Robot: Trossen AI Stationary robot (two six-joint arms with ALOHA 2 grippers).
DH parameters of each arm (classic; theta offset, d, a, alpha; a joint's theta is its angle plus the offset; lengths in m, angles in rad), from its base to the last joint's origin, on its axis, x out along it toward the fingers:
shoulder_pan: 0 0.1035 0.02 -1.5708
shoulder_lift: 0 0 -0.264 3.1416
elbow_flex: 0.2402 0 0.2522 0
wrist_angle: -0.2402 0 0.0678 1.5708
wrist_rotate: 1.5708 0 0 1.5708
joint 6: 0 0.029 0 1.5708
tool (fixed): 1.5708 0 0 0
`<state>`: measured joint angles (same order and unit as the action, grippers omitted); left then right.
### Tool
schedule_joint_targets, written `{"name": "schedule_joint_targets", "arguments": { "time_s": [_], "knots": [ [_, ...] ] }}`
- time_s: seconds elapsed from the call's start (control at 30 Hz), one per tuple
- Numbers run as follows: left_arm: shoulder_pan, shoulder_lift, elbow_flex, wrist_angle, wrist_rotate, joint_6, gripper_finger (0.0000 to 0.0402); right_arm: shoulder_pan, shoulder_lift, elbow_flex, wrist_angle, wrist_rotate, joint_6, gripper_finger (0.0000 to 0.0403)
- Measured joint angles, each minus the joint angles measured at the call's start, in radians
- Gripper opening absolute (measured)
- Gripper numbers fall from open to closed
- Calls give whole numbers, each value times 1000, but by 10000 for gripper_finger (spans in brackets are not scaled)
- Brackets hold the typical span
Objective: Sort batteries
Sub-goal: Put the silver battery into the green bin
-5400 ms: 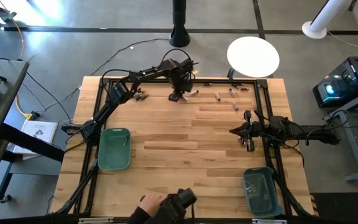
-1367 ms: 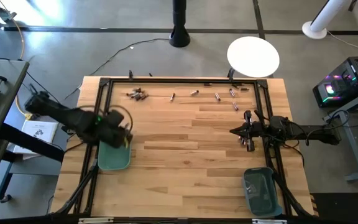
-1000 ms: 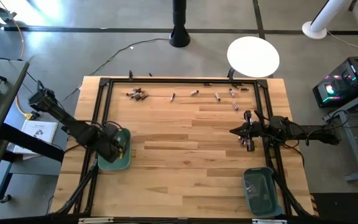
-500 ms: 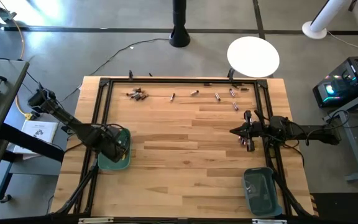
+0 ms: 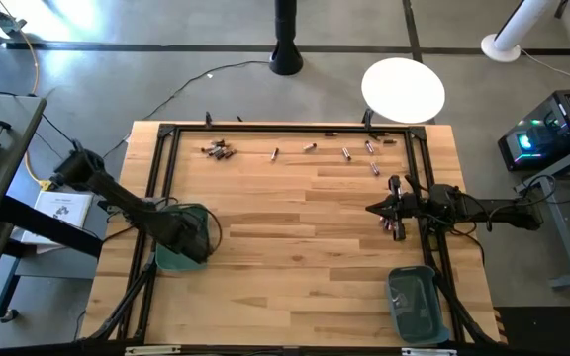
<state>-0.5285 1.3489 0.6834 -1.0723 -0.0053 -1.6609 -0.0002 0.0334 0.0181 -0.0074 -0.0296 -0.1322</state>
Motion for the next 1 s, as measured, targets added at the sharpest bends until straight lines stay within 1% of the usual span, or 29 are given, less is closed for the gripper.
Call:
{"name": "schedule_joint_targets", "arguments": {
  "time_s": [0.27,0.43,0.53,0.6,0.67,0.77,0.9,1.0],
  "knots": [
    [0,67,1,95,31,77,39,0,0,0,0,0,0,0],
    [0,71,1,101,31,84,42,0,0,0,0,0,0,0],
    [3,71,1,102,33,78,52,0,0,0,0,0,0,0],
    [6,71,1,100,62,91,68,0,0,0,0,0,0,0],
    [6,60,0,92,81,93,93,0,0,0,0,0,0,0],
    [5,24,0,72,73,81,137,0,0,0,0,0,0,0],
    [8,-59,1,-9,67,68,188,0,0,0,0,0,0,0],
    [8,-149,24,-84,66,48,214,0,0,0,0,0,0,0]
  ]
}}
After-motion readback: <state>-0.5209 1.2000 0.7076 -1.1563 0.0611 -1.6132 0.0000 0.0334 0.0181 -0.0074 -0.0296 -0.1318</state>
